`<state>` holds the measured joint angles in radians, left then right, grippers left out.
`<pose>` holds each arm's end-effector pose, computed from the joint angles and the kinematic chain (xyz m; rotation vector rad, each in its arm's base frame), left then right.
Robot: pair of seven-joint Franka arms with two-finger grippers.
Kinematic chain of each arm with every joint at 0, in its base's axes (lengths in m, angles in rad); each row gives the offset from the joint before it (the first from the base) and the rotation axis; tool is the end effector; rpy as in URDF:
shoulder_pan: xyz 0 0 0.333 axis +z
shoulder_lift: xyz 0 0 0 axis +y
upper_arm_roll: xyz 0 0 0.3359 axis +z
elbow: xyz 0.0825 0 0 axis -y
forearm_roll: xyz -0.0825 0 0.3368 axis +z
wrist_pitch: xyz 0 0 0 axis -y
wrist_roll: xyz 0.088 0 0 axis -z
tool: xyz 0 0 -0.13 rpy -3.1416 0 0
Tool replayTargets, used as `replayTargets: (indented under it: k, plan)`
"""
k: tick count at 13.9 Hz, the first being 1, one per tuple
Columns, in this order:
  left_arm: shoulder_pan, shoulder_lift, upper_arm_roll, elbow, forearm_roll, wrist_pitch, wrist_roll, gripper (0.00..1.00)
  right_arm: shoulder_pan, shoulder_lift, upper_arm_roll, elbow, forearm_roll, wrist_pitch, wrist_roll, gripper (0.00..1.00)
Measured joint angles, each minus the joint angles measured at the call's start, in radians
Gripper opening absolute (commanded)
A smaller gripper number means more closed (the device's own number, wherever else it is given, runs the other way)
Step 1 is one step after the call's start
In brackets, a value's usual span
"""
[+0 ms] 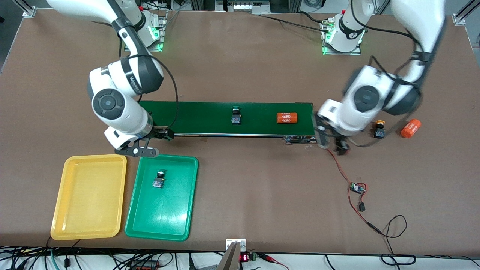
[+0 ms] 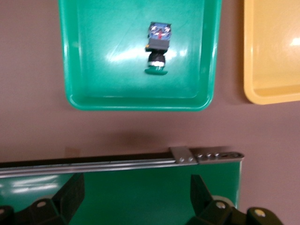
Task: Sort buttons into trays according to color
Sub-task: 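Grasp the next button at the conveyor end with the right gripper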
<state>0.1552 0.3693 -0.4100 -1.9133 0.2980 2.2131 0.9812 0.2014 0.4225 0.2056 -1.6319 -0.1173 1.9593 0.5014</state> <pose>0.5756 -0.1181 0.3392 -2.3481 1.9713 0.0905 0.5835 0.2233 0.3886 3.0814 -0.0914 -0.1030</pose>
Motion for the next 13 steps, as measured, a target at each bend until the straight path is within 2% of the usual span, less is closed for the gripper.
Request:
replayTargets:
  k: [2, 5, 9, 13]
  plan:
    - [0.039, 0.004, 0.039, 0.000, -0.021, 0.006, 0.000, 1.00, 0.000, -0.034, 0.019, -0.048, 0.000, 0.032, 0.020, 1.00]
    - [0.057, 0.018, 0.090, -0.007, -0.065, 0.004, -0.196, 1.00, -0.001, -0.112, 0.063, -0.172, 0.000, 0.116, 0.095, 1.00]
    - [0.097, 0.036, 0.098, -0.026, -0.093, -0.011, -0.511, 1.00, -0.001, -0.220, 0.132, -0.353, 0.000, 0.234, 0.183, 1.00]
    - [0.116, 0.048, 0.098, -0.071, -0.165, -0.022, -0.733, 1.00, -0.032, -0.274, 0.182, -0.454, 0.000, 0.267, 0.193, 1.00]
